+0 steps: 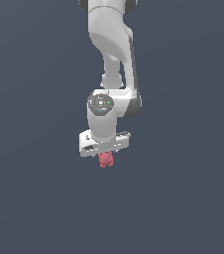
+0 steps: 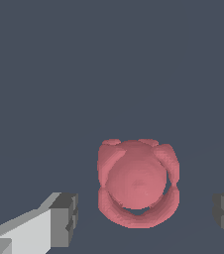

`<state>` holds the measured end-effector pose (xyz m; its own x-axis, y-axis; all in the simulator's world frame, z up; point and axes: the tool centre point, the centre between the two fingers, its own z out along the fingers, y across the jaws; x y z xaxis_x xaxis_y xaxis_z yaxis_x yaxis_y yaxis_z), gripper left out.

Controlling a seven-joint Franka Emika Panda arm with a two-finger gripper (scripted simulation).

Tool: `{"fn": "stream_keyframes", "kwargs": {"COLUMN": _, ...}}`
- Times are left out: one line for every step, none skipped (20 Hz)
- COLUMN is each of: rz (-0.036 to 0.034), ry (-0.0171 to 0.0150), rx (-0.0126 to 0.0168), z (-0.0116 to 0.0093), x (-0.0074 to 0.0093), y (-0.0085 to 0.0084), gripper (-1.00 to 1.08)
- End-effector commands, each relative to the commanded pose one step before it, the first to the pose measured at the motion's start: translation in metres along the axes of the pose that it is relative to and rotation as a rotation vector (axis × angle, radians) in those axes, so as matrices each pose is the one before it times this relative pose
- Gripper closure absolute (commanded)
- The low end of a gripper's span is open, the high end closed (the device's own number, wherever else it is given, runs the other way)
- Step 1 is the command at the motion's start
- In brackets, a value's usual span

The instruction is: Pick up the object and move it to a goal position.

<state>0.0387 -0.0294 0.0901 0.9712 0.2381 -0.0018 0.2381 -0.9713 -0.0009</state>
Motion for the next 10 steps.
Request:
{"fn": "stream_keyframes", "kwargs": {"rz": -0.00032, "ry": 0.00061, "rx": -0.00016, "z": 0.00009, "x": 0.00022, "y": -0.00006, "gripper": -0.92}}
{"fn": "stream_keyframes", "kwargs": {"rz": 0.00000, "ry": 0.00000, "rx": 0.00000, "z": 0.00125, "x": -0.00003, "y": 0.00008, "gripper": -0.92}}
{"fn": "stream_keyframes", "kwargs": {"rz": 0.00000, "ry": 0.00000, "rx": 0.00000, "z": 0.00208, "x": -0.00005, "y": 0.00013, "gripper": -0.92}}
{"fn": "stream_keyframes", "kwargs": {"rz": -0.00067, "ry": 0.00015, "rx": -0.00010, "z": 0.00279, "x": 0.00003, "y": -0.00024, "gripper": -0.92}}
{"fn": "stream_keyframes", "kwargs": {"rz": 0.00000, "ry": 0.00000, "rx": 0.00000, "z": 0.00372, "x": -0.00011, "y": 0.00023, "gripper": -0.92}}
{"fn": "stream_keyframes", "kwargs": {"rz": -0.00067, "ry": 0.00015, "rx": -0.00009, "z": 0.00441, "x": -0.00004, "y": -0.00015, "gripper": -0.92}}
{"fn": "stream_keyframes", "kwargs": {"rz": -0.00067, "ry": 0.00015, "rx": -0.00009, "z": 0.00519, "x": -0.00009, "y": -0.00011, "gripper": -0.92}}
{"fn": "stream_keyframes", "kwargs": {"rz": -0.00067, "ry": 0.00015, "rx": -0.00009, "z": 0.00595, "x": -0.00014, "y": -0.00006, "gripper": -0.92}}
{"fn": "stream_keyframes", "kwargs": {"rz": -0.00067, "ry": 0.00015, "rx": -0.00009, "z": 0.00608, "x": -0.00014, "y": -0.00006, "gripper": -0.92}}
{"fn": "stream_keyframes", "kwargs": {"rz": 0.00000, "ry": 0.00000, "rx": 0.00000, "z": 0.00534, "x": -0.00020, "y": 0.00032, "gripper": -0.92}}
